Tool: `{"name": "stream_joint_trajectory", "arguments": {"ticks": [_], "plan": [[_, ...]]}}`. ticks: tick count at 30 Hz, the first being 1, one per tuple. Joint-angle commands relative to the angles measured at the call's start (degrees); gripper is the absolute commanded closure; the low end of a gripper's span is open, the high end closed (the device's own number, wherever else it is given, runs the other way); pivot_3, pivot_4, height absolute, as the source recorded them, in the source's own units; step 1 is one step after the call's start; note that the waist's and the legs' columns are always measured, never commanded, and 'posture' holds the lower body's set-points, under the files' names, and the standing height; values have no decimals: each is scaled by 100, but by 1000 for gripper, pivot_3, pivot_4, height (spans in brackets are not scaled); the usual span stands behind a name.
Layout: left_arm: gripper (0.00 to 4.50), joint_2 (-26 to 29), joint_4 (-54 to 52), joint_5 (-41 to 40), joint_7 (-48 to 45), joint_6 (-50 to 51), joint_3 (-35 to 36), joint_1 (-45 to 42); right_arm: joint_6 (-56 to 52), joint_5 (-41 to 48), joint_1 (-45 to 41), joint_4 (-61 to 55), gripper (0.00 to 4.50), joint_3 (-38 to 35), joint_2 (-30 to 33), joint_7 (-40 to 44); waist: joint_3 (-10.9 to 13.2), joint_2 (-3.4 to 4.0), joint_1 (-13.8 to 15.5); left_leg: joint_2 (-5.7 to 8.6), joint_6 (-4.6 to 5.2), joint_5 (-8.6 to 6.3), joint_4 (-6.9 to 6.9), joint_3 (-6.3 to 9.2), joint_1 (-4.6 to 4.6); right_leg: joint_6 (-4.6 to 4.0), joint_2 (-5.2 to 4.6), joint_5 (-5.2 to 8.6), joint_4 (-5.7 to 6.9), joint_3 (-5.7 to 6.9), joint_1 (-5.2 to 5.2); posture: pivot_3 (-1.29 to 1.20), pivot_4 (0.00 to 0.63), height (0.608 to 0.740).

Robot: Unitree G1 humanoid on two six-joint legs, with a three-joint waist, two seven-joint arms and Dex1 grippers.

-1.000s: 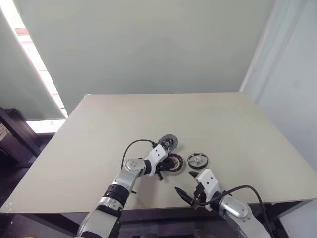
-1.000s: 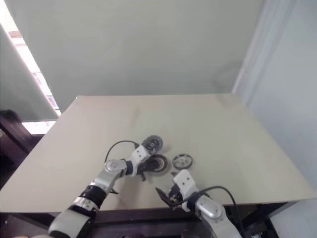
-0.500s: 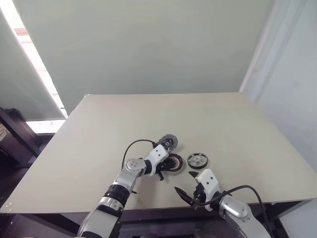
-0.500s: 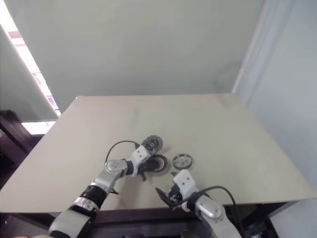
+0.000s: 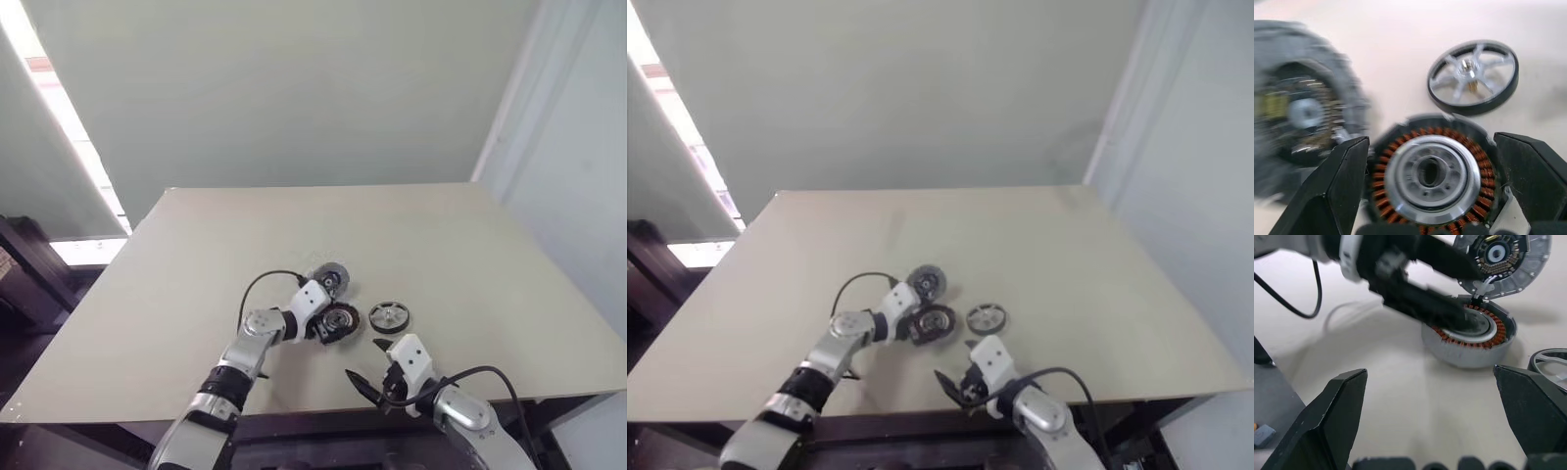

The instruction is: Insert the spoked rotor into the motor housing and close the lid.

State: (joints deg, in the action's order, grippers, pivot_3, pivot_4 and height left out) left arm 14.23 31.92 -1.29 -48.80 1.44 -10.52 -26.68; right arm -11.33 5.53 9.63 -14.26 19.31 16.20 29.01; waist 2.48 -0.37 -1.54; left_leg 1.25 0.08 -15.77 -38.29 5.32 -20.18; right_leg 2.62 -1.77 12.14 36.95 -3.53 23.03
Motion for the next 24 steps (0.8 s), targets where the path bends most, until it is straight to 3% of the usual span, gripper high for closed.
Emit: {"name": "stream_joint_trajectory", "arguments": {"ticks": [1, 10, 17, 24], "plan": [[35, 108, -838, -492, -233, 408, 251, 86, 171, 17, -110, -114, 0, -56, -56, -4, 0, 0, 1, 1, 0, 0, 0, -1, 0, 0, 0, 0, 0, -1, 0, 0, 0, 740], [35, 780, -2640, -1679, -549, 2327, 808, 1114, 24, 299, -264, -256, 0, -377, -348, -189, 1, 2, -44, -4, 0, 0, 2, -5, 3, -2, 1, 1, 2, -7, 4, 0, 0, 740], [35, 999, -2826, -1734, -170, 2067, 1240, 1866, -145, 235, -562, -62, 0, -357, -321, -94, 2, 4, -77, -4, -1, 0, 2, -3, 11, -14, -1, 8, 5, -7, -1, 0, 0, 740], [35, 827, -2799, -1767, 106, 1817, 1300, 2136, -277, 100, -941, 184, 0, -271, -253, -82, 2, 4, -80, -2, -1, 0, 3, -7, 15, -15, -3, 9, 3, -9, -5, 0, 0, 740]]}}
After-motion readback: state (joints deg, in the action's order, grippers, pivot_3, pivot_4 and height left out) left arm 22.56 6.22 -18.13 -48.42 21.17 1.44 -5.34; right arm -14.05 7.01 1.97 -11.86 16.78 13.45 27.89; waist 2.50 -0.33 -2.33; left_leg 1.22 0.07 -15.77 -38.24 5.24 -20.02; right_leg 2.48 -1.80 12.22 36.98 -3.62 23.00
